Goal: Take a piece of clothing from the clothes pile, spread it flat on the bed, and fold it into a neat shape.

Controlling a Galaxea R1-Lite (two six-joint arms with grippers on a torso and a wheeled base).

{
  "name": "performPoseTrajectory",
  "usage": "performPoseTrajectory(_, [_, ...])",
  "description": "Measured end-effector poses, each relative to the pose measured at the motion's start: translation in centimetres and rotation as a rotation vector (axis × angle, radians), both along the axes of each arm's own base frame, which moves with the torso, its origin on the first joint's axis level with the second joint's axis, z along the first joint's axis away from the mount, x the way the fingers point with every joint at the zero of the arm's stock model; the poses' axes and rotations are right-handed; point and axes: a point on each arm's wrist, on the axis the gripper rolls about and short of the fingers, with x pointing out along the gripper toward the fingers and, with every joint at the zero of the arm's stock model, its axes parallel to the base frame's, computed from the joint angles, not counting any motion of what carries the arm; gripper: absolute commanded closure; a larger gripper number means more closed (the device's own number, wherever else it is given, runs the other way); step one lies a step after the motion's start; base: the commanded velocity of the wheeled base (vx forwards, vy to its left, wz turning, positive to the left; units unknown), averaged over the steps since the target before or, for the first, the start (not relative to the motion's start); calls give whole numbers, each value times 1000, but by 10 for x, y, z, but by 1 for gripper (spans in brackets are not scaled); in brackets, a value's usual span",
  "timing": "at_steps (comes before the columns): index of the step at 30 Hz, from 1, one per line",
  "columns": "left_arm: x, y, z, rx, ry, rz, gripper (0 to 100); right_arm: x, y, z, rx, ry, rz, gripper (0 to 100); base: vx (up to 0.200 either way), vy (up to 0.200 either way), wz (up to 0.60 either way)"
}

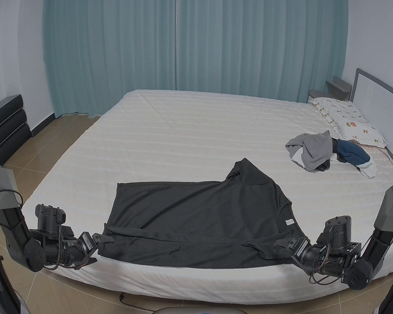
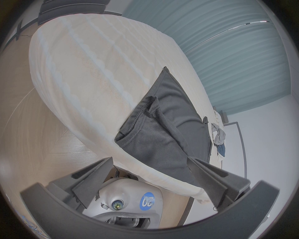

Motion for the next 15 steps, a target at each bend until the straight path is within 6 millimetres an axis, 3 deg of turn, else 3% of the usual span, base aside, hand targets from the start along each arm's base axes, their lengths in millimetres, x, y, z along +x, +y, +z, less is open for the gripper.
performPoseTrajectory(15, [1,0,-1,0,-7,0,0,7,0,-17,-10,26,-13,0,0,0,0])
